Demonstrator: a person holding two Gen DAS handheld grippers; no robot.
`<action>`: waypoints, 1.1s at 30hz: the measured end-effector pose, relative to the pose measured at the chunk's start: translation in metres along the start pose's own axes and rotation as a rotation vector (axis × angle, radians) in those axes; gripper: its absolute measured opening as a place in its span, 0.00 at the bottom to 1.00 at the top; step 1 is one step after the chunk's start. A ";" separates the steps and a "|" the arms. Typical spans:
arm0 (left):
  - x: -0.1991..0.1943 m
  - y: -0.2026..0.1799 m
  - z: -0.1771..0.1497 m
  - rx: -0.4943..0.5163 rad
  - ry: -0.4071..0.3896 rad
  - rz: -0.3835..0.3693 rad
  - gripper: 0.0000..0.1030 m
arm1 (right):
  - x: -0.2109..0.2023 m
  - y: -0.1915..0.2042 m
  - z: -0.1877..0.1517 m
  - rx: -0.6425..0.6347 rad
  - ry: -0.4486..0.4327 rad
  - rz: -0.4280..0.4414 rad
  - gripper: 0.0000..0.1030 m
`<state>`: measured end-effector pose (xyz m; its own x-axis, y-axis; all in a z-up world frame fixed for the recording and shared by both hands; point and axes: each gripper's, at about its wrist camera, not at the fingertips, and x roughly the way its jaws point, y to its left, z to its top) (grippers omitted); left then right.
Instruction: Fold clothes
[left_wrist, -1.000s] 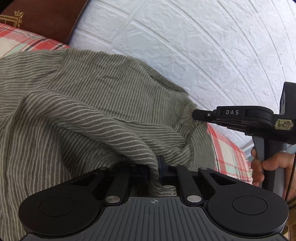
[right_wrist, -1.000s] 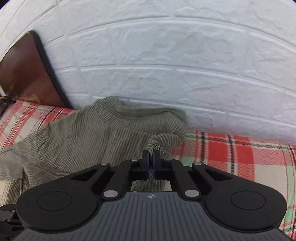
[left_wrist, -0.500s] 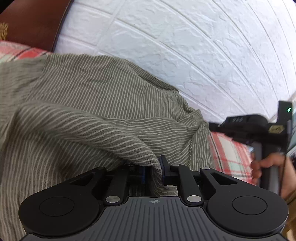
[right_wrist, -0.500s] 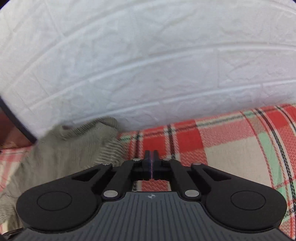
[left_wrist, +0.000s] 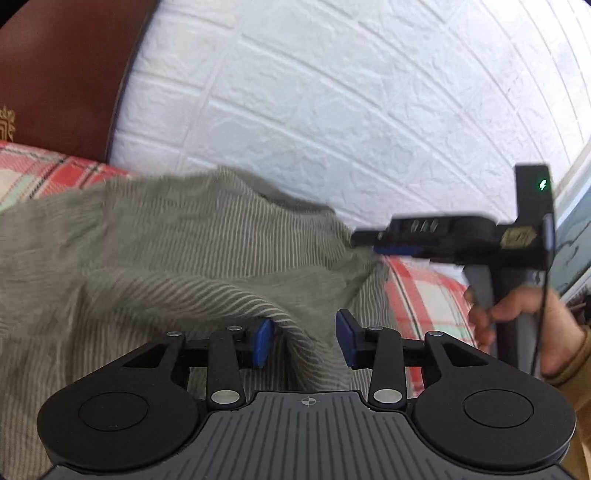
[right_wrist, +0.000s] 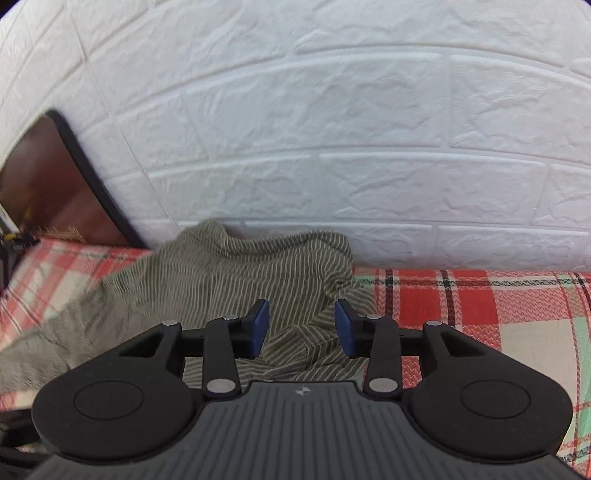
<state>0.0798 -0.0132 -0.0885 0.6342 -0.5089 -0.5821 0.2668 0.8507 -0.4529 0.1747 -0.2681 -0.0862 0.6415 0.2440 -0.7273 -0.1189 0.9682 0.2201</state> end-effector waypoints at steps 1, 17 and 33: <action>0.004 0.000 0.005 0.014 0.002 0.027 0.55 | 0.003 0.003 -0.001 -0.010 0.010 -0.015 0.43; 0.051 0.002 0.020 0.161 0.019 0.181 0.62 | 0.014 -0.007 -0.009 -0.019 -0.005 -0.113 0.06; -0.004 0.011 -0.012 -0.066 0.156 -0.038 0.71 | -0.085 -0.025 -0.067 0.102 -0.099 0.118 0.61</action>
<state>0.0717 -0.0039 -0.0993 0.5026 -0.5589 -0.6596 0.2371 0.8228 -0.5166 0.0725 -0.3094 -0.0732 0.6995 0.3439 -0.6265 -0.1231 0.9215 0.3684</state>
